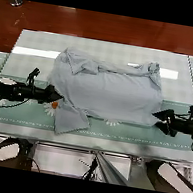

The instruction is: Fold the shirts.

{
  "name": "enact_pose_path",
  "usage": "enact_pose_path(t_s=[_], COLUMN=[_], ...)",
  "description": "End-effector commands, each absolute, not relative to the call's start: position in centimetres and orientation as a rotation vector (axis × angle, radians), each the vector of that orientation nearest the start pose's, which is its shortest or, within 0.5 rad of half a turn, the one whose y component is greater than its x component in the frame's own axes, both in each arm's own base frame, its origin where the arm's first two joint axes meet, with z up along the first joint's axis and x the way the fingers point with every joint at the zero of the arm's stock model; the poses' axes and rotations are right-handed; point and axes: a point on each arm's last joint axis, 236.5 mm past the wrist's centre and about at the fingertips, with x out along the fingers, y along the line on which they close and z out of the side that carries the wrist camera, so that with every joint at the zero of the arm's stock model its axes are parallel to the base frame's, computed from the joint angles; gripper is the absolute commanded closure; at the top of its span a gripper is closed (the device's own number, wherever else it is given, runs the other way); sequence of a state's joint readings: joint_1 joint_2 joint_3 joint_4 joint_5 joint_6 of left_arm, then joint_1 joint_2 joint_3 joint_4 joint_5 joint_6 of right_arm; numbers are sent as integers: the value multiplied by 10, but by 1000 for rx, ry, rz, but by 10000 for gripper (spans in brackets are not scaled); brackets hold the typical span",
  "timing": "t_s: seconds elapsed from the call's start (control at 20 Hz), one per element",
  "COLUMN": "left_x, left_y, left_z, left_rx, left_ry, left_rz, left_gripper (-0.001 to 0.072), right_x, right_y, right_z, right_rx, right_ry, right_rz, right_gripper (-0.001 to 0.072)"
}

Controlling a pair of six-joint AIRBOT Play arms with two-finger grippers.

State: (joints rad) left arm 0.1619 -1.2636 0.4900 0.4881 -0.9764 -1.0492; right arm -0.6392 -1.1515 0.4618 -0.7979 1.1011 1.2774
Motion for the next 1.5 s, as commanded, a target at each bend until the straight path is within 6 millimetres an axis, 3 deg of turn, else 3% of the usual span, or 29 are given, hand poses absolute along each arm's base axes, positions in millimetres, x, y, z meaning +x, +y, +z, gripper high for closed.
enact_pose_path(t_s=[0.0, 0.05, 0.1, 0.2, 0.25, 0.3, 0.35, 0.4, 0.45, 0.55, 0.65, 0.7, 0.75, 0.85, 1.0, 1.1, 1.2, 1.3, 1.45], left_x=[285, 286, 287, 295, 307, 328, 355, 385, 408, 422, 399, 382, 364, 329, 273, 234, 203, 188, 198], left_y=[-128, -127, -126, -124, -125, -126, -127, -127, -125, -121, -124, -124, -122, -105, -63, -39, -26, -18, -14], left_z=[-92, -93, -94, -87, -72, -42, 1, 62, 131, 262, 374, 412, 445, 490, 536, 547, 540, 519, 489], left_rx=[-902, -899, -898, -882, -892, -914, -931, -940, -917, -767, -584, -503, -415, -243, -67, -2, 27, 60, 12], left_ry=[1326, 1322, 1316, 1291, 1256, 1178, 1057, 895, 729, 448, 229, 165, 110, 21, -103, -149, -121, -42, 55], left_rz=[-369, -365, -357, -369, -396, -445, -506, -571, -628, -723, -782, -772, -733, -589, -317, -170, -82, -34, -26], left_gripper=[680, 680, 680, 680, 680, 680, 681, 681, 681, 681, 682, 681, 681, 682, 681, 682, 681, 681, 681], right_x=[281, 286, 290, 303, 313, 329, 348, 370, 390, 406, 383, 361, 338, 287, 223, 193, 170, 153, 151], right_y=[9, 13, 16, 17, 15, 11, 5, -4, -13, -22, -15, -6, 4, 27, 39, 36, 32, 22, 13], right_z=[-99, -96, -93, -78, -62, -34, 1, 45, 102, 224, 328, 373, 407, 458, 496, 489, 477, 474, 463], right_rx=[1064, 1039, 1012, 984, 964, 927, 886, 831, 756, 594, 435, 367, 312, 216, 99, 66, 51, 55, 56], right_ry=[1289, 1296, 1300, 1287, 1271, 1233, 1172, 1083, 961, 702, 487, 386, 298, 146, -16, -4, 33, 29, 66], right_rz=[-11, 18, 41, 83, 122, 171, 206, 226, 239, 255, 248, 245, 240, 231, 142, 57, -10, -87, -129], right_gripper=[249, 549, 683, 685, 685, 685, 685, 685, 685, 685, 685, 685, 685, 685, 684, 684, 684, 684, 684])
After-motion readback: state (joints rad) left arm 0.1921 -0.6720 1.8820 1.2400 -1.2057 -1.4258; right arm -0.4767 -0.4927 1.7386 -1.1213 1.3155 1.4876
